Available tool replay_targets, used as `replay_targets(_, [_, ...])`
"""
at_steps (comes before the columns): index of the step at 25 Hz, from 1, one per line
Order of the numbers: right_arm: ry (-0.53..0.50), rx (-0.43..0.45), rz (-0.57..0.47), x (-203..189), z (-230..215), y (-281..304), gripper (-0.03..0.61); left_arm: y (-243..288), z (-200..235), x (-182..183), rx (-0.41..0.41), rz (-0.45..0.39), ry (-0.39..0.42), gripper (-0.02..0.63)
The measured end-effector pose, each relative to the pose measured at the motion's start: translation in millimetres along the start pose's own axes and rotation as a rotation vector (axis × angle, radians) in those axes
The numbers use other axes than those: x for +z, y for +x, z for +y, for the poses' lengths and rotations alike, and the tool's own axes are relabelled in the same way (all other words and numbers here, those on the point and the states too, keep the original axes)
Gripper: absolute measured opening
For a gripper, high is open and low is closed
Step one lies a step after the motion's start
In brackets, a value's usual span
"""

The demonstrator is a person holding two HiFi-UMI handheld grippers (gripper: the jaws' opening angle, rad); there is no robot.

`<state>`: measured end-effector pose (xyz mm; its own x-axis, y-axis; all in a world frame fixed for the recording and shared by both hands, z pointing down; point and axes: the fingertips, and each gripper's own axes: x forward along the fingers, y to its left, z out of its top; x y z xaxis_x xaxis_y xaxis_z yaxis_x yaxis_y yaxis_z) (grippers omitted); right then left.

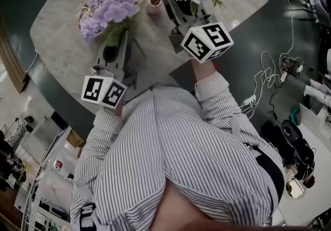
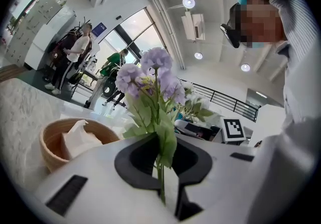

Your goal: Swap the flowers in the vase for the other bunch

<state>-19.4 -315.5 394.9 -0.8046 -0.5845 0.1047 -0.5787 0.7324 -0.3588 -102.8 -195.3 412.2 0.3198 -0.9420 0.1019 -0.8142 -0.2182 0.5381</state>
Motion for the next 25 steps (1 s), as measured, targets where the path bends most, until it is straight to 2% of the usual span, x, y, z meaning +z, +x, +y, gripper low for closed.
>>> replay_targets(8, [0.013, -0.011, -0.037, 19.0, -26.8, 13.4, 0.040, 34.5, 9.9, 15.0, -0.015, -0.020, 0.029, 0.046])
replay_targets(17, [-0.035, 0.035, -0.090, 55.1, 2.2, -10.4, 0.040, 43.6, -8.8, 55.3, -0.085, -0.087, 0.116, 0.046])
replay_targets(25, [-0.055, 0.012, -0.112, 61.0, -3.1, -40.3, 0.040, 49.1, -18.6, 71.9, -0.110, -0.166, 0.155, 0.046])
